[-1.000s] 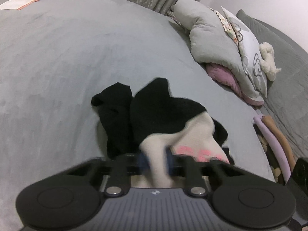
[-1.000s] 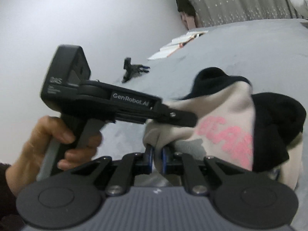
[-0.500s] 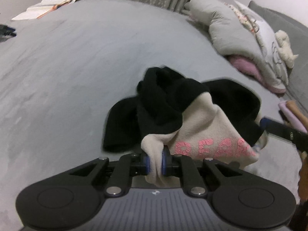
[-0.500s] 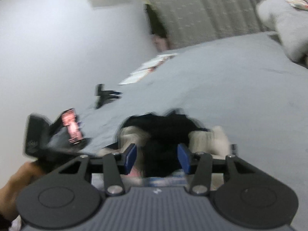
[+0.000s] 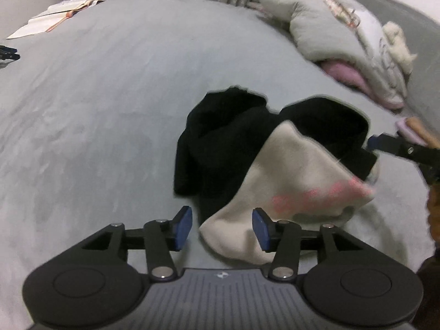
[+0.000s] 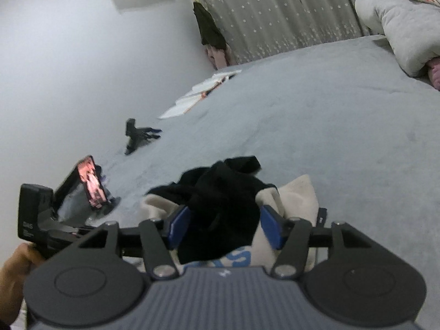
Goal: Fold clothes
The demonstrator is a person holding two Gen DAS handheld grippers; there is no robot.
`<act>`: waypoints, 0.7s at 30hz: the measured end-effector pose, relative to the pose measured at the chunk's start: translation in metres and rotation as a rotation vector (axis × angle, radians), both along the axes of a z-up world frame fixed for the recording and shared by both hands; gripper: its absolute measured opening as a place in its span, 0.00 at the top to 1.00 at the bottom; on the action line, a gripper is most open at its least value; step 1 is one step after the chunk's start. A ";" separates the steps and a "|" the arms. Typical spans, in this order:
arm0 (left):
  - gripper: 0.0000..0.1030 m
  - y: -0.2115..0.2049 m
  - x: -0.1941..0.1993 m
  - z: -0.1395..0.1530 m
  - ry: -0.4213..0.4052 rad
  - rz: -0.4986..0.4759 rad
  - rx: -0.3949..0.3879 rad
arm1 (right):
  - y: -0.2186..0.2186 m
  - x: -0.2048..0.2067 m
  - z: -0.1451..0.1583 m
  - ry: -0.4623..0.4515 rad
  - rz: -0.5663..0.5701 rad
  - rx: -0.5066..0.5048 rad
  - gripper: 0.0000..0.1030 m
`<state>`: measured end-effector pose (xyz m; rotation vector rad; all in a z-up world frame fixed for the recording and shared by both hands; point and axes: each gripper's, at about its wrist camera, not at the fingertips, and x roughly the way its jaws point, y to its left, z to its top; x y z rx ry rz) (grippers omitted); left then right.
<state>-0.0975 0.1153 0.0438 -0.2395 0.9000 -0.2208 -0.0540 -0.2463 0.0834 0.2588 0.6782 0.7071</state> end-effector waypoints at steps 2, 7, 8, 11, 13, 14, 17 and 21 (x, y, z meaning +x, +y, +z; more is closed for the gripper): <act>0.40 0.003 0.004 0.008 -0.031 0.013 -0.003 | -0.001 0.001 0.002 -0.010 -0.022 -0.005 0.41; 0.34 -0.001 0.025 0.015 -0.055 0.040 0.005 | 0.000 0.008 -0.004 0.006 -0.061 -0.038 0.41; 0.34 -0.003 0.029 0.016 -0.056 0.041 0.002 | 0.001 0.010 -0.006 0.008 -0.064 -0.047 0.41; 0.34 -0.009 0.042 0.023 -0.072 0.036 0.004 | 0.007 0.014 -0.010 0.009 -0.066 -0.067 0.41; 0.33 -0.017 0.056 0.026 -0.079 0.031 0.027 | 0.009 0.017 -0.012 0.011 -0.069 -0.063 0.41; 0.33 -0.021 0.066 0.026 -0.077 0.025 0.049 | 0.009 0.019 -0.013 0.012 -0.070 -0.061 0.41; 0.33 -0.029 0.085 0.022 -0.058 0.023 0.096 | 0.014 0.025 -0.018 0.020 -0.078 -0.056 0.41; 0.33 -0.026 0.097 0.021 -0.048 0.037 0.087 | 0.019 0.033 -0.028 0.041 -0.102 -0.054 0.41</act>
